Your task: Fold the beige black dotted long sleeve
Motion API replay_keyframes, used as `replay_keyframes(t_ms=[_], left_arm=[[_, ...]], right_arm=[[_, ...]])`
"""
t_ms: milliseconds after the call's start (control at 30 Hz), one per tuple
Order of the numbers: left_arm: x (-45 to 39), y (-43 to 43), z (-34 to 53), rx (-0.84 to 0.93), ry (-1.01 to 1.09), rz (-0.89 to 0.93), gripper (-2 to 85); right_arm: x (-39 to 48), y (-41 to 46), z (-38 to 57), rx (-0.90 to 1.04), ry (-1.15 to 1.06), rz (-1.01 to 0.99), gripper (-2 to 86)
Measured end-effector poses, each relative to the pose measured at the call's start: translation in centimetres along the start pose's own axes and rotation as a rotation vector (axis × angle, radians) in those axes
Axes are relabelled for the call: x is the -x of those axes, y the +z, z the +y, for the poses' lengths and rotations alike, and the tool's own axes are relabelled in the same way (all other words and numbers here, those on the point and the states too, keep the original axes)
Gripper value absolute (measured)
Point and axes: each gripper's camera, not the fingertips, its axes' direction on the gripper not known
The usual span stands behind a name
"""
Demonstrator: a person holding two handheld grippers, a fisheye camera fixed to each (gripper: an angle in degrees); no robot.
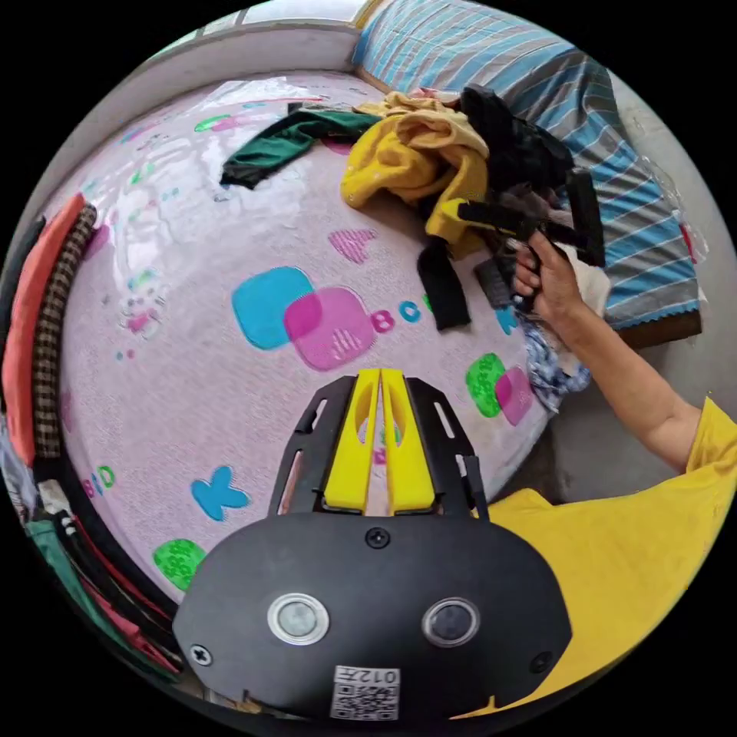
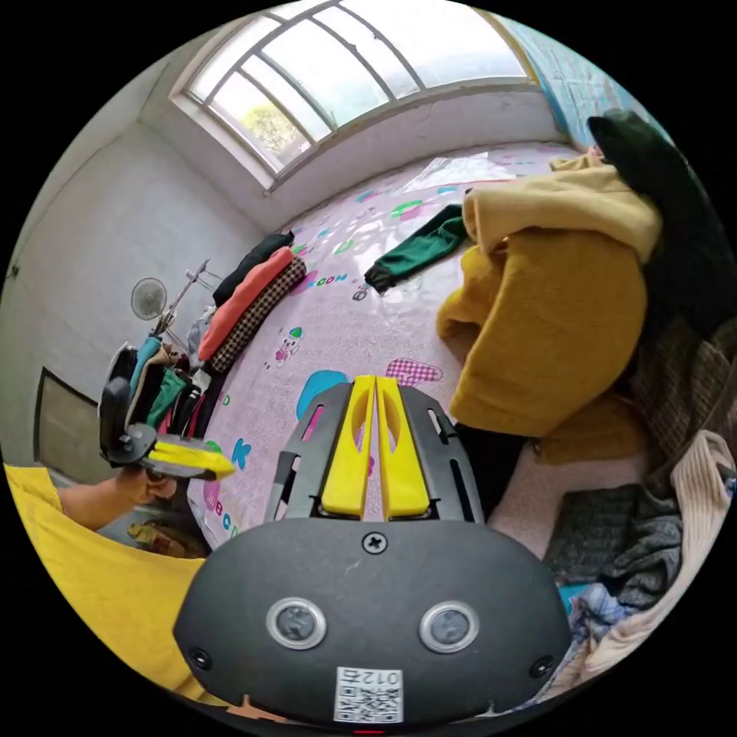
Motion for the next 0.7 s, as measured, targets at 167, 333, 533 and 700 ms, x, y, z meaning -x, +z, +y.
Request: replay_keyframes(t_ms=[167, 333, 533, 700], left_arm=[[6.2, 1.1, -11.0, -0.048, -0.029, -0.107, 4.0], [13.0, 2.9, -21.0, -0.113, -0.128, -0.026, 8.5], [19.8, 6.9, -27.7, -0.087, -0.267, -0.025, 12.3], [21.3, 9.1, -29.3, -0.083, -0.266, -0.048, 10.4]], right_arm=[[-1.4, 5.1, 1.6, 0.068, 0.035, -0.06, 0.7], [-4.5, 7.6, 3.0, 0.085, 0.09, -0.141, 0.6], [-10.4, 5.5, 3.3, 0.024, 0.184, -0.4, 0.5], [-12.1, 3.3, 2.0, 0.051, 0.172, -0.436, 0.6]])
